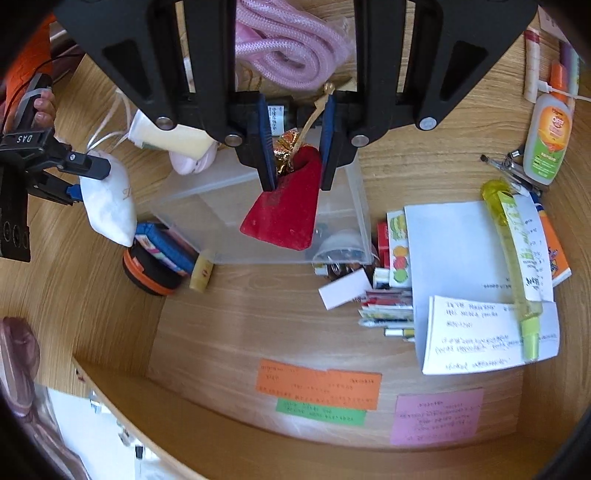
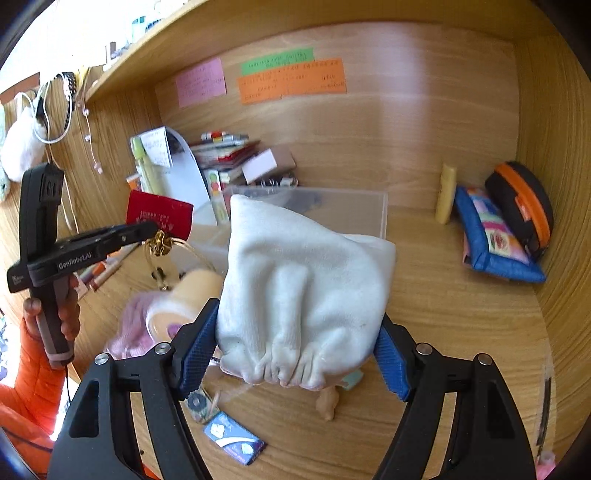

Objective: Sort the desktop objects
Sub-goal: 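Lift red pouch with left gripper while right gripper carries white bag over bin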

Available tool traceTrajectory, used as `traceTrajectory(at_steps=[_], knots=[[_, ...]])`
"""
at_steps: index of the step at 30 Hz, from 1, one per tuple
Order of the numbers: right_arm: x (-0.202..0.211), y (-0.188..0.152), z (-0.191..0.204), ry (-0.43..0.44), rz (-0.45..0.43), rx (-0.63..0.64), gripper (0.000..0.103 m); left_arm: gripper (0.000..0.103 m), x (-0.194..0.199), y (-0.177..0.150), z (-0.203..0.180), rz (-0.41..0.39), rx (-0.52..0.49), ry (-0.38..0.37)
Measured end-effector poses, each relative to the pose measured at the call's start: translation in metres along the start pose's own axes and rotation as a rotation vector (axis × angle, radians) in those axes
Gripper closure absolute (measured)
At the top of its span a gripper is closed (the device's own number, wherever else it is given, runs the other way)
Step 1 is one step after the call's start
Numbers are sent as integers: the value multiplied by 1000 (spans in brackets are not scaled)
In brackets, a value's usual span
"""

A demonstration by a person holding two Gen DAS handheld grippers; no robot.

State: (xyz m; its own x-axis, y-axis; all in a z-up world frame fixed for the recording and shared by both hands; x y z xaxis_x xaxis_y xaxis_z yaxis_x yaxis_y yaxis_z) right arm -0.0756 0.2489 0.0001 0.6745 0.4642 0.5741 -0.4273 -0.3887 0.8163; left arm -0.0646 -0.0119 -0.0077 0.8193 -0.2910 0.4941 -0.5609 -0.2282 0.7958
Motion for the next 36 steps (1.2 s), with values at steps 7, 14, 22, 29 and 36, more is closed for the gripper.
traceTrajectory(at_steps=[7, 14, 22, 29, 36], knots=[[-5, 22, -2, -24, -29, 20, 30, 81, 6, 9, 1, -35, 18, -13], [-13, 45, -8, -32, -66, 31, 30, 81, 10, 21, 2, -67, 22, -20], [-33, 71, -17, -51, -77, 46, 30, 81, 8, 35, -1, -96, 20, -29], [-55, 90, -23, -49, -64, 48, 30, 81, -5, 47, -4, -94, 19, -37], [-79, 98, -28, -53, -29, 52, 30, 81, -26, 57, -6, -86, 19, -30]])
Point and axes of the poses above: each gripper's, at about its wrist camera, not at the fingertips, and x roughly against the way its jaws point, z to its left, y to its top, the point moved 2 cm from there along -x, roughly the way its jaws point, and after that the axes turned 13 degrees about x, right-handed, at the moved point
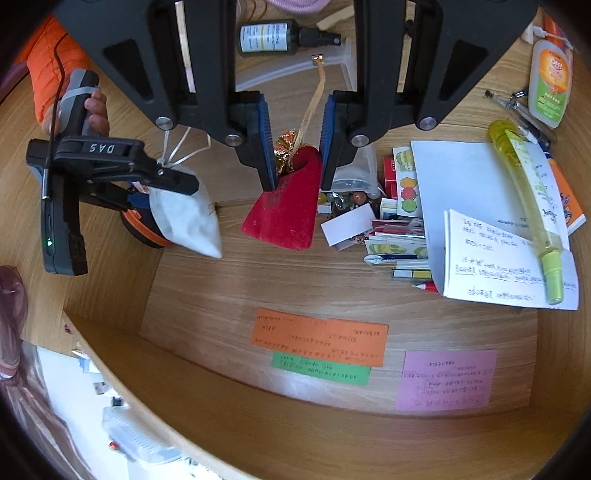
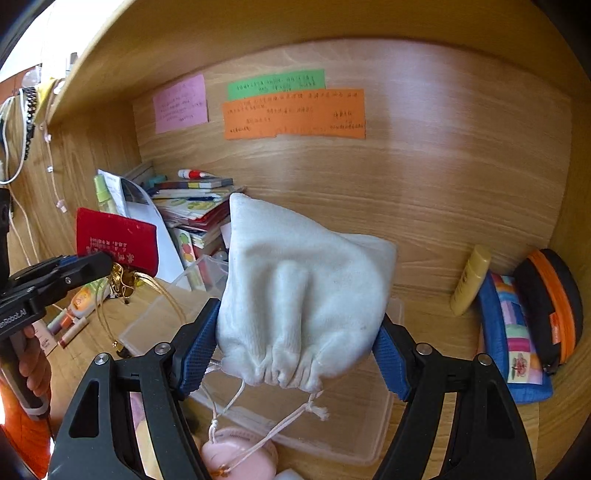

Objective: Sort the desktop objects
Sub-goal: 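Lift red pouch with left gripper while right gripper carries white bag over bin, then lower and open left gripper in bin while right gripper releases white bag there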

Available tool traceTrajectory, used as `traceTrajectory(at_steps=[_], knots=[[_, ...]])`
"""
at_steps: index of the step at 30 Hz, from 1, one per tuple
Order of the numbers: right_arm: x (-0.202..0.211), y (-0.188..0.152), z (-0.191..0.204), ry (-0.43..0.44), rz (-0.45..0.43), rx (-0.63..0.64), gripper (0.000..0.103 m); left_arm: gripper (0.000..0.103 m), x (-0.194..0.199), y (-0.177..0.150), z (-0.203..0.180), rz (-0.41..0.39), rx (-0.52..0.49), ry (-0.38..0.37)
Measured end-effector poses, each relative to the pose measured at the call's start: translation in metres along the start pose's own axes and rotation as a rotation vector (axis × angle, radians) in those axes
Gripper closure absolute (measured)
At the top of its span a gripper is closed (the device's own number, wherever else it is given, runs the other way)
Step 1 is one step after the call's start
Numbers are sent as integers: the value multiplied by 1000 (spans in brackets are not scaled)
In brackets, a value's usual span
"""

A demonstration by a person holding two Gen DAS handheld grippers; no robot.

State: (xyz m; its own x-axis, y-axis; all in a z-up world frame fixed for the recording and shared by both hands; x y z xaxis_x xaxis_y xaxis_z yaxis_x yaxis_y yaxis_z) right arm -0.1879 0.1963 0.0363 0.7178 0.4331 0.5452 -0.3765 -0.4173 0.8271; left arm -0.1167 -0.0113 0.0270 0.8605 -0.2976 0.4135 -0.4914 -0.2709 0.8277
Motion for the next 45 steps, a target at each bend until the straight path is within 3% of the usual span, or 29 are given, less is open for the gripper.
traceTrajectory(at_steps=[14, 21, 28, 32, 34, 36, 45], knots=[[-50, -39, -19, -12, 162, -87, 32, 81, -62, -37, 13, 159, -17, 104], [-52, -43, -18, -27, 164, -71, 36, 81, -74, -45, 19, 223, -5, 117], [-56, -41, -22, -22, 169, -85, 36, 80, -73, -48, 16, 222, -24, 126], [-55, -41, -18, -34, 172, -58, 36, 69, -71, -47, 15, 219, -28, 126], [-53, -40, -15, -43, 170, -42, 36, 56, -70, -47, 13, 207, -38, 131], [-53, -40, -13, -45, 168, -31, 35, 51, -67, -46, 11, 195, -44, 127], [-52, -39, -8, -63, 165, -16, 29, 45, -61, -44, 8, 171, -48, 119]])
Point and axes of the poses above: each gripper's, at about its wrist camera, not at the fingertips, and x roughly against the way its jaws point, z to its left, y to its top, the point moved 2 cm from there along -x, roughly the way its jaws point, and after that the axes turned 13 degrees about x, right-handed, at the moved point
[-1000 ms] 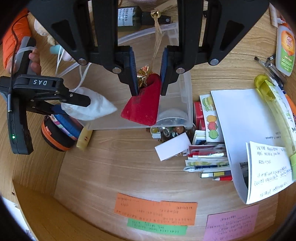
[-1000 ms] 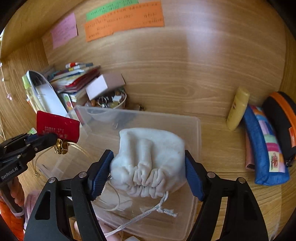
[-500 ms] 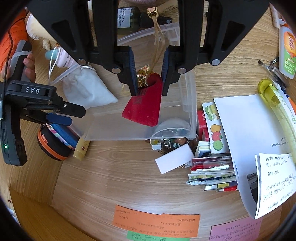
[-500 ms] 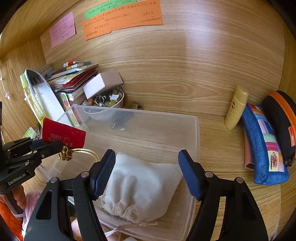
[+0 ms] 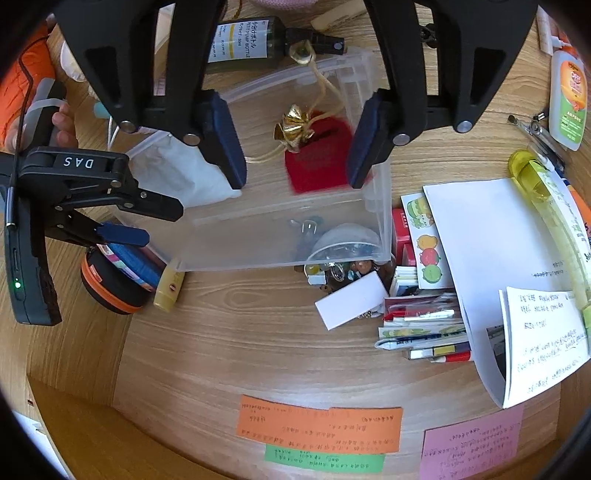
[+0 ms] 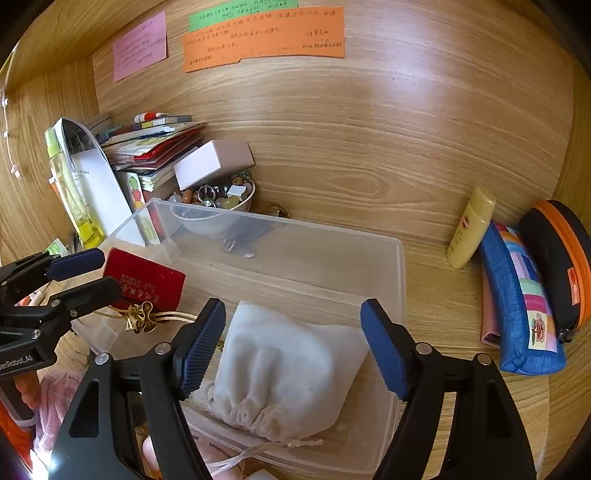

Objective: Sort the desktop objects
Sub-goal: 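Lower and open left gripper in bin while right gripper releases white bag there, then withdraw both grippers from the bin toward the items on the desk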

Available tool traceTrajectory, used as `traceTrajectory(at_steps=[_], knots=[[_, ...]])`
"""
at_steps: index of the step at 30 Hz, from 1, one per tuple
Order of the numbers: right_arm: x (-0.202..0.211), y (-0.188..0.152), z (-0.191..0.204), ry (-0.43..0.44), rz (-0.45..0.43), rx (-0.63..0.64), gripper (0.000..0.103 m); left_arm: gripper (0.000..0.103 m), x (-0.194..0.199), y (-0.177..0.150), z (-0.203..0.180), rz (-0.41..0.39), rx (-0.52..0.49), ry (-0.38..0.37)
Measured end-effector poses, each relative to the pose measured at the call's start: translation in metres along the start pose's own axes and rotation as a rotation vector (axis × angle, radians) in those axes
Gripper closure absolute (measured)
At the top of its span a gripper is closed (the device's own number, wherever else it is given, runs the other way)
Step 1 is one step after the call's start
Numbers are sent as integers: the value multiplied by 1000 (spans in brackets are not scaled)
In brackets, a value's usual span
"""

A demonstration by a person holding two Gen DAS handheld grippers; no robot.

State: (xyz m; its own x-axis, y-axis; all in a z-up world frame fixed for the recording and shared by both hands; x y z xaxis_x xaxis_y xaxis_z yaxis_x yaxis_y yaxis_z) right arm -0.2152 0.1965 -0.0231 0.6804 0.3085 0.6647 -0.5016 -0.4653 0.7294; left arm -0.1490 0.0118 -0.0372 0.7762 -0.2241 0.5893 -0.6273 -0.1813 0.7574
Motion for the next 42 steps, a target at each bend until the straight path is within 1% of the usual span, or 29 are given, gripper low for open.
traceTrajectory(at_steps=[4, 5, 8, 11, 14, 16, 20, 21, 22, 25, 26, 28, 30, 32, 38, 42], knots=[[4, 2, 2, -7, -17, 4, 28, 35, 8, 3, 2, -36, 10, -3], [5, 2, 3, -6, -20, 3, 27, 35, 11, 5, 3, -47, 15, -5], [9, 2, 4, -1, -32, 0, 20, 28, 19, 9, 6, -69, 37, -15], [15, 3, 4, -29, -52, 6, 20, 25, 29, 13, 12, -83, 71, -24], [19, 4, 2, -40, -57, 1, 20, 19, 41, 15, 18, -94, 100, -26], [24, 5, -1, -37, -70, -5, 20, 15, 51, 15, 23, -107, 109, -14], [40, 8, -4, -45, -103, -16, 20, 12, 72, 15, 28, -133, 97, 22], [44, 9, -4, -50, -113, -14, 20, 10, 79, 15, 29, -141, 92, 30], [50, 10, -3, -61, -126, -5, 19, 9, 83, 15, 30, -147, 87, 35], [67, 11, 5, -117, -158, 38, 16, 8, 97, 13, 34, -166, 70, 63], [72, 11, 7, -114, -170, 48, 15, 8, 102, 12, 37, -168, 63, 74], [83, 9, 14, -89, -196, 66, 13, 6, 107, 10, 41, -165, 63, 86], [92, 7, 21, -81, -213, 81, 9, 6, 110, 7, 48, -154, 73, 94], [99, 4, 28, -77, -225, 101, 8, 6, 110, 2, 54, -133, 85, 100], [108, -9, 50, -30, -211, 139, 8, 6, 97, -20, 73, -58, 116, 136], [108, -22, 65, 12, -189, 137, 8, 6, 86, -33, 85, -4, 133, 153]])
Point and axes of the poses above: each gripper's, at about its wrist camera, not at the fingertips, and x roughly against the way its jaws point, z to its left, y to its top, the point moved 2 cm from there along -x, roughly the way its jaws point, and after that the axes turned 13 degrees about x, right-handed, at the moved point
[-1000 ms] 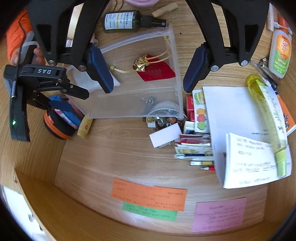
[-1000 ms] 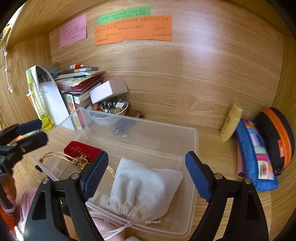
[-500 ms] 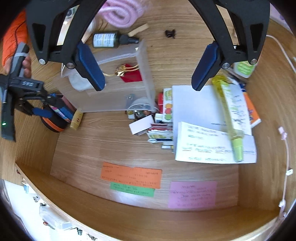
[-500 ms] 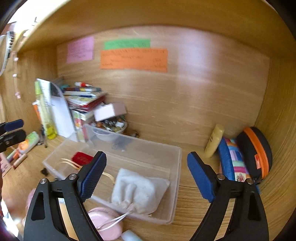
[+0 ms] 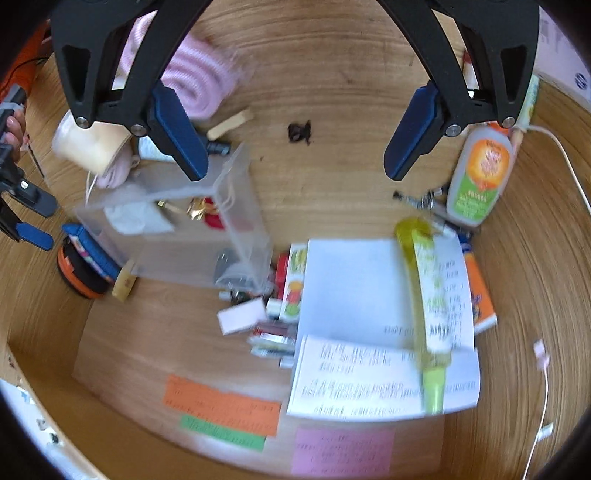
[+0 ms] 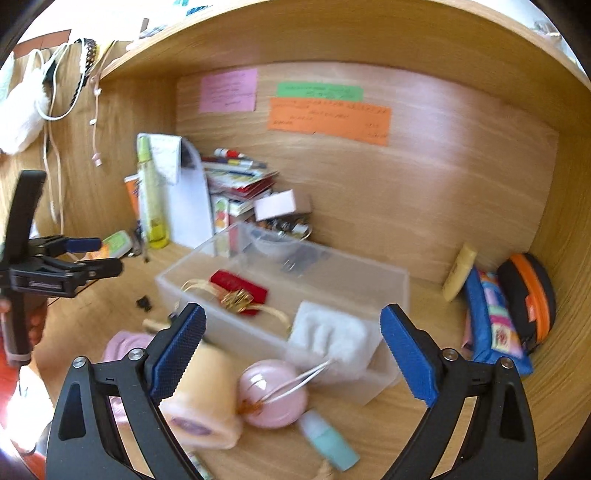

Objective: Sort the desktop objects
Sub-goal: 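Withdraw both grippers from the bin toward the items on the desk, then grasp black hair clip with left gripper while right gripper grasps cream tub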

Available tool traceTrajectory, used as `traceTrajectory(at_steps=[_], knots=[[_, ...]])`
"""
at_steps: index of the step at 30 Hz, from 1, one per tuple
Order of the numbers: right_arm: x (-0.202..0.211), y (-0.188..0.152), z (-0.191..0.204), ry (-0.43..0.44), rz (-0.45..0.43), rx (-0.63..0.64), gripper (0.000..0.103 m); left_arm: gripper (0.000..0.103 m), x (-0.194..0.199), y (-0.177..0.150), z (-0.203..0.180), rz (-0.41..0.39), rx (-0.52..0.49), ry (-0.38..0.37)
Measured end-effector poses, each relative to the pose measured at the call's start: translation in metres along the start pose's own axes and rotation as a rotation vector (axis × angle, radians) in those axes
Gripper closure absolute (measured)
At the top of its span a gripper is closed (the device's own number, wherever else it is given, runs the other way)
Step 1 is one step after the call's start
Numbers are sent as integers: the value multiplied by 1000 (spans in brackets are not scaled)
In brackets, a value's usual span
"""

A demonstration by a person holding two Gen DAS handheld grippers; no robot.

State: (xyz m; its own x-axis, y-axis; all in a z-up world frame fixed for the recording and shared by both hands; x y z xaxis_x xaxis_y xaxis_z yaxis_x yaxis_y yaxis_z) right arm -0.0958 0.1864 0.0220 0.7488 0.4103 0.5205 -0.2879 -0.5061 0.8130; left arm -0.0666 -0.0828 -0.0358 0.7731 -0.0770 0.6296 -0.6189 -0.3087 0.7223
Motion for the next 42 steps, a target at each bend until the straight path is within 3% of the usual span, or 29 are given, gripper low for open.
traceTrajectory(at_steps=[12, 20, 23, 25, 28, 32, 35, 42], knots=[[-7, -26, 45, 132, 62, -65, 8, 6, -30, -20, 11, 106, 8, 8], [-26, -44, 59, 151, 145, -87, 8, 6, -50, -23, 22, 138, 32, 19], [-33, -51, 58, 166, 171, -102, 8, 8, -52, -22, 21, 116, 4, 37], [-36, -55, 58, 177, 181, -112, 8, 23, -54, -22, 17, 108, -23, 44], [-40, -58, 59, 180, 190, -113, 8, 39, -61, -23, 14, 145, -37, 22], [-44, -60, 61, 190, 190, -108, 9, 48, -64, -24, 16, 169, -22, -6], [-43, -59, 63, 171, 180, -90, 11, 60, -67, -25, 19, 192, -5, -15], [-39, -55, 65, 161, 158, -66, 30, 76, -69, -26, 18, 208, 4, -27]])
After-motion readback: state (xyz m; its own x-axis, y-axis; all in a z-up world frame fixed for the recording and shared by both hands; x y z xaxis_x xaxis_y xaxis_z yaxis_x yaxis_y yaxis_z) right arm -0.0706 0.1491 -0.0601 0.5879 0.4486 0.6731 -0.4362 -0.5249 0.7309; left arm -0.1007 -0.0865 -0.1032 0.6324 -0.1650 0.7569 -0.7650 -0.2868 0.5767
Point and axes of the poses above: each gripper's, at about its wrist camera, not at the fingertips, and x roughly against the way its jaws point, z to its left, y to its top, the point moved 2 cm from there along -x, roughly the way its jaws point, and after that the axes turned 13 degrees about x, right-handed, at the moved point
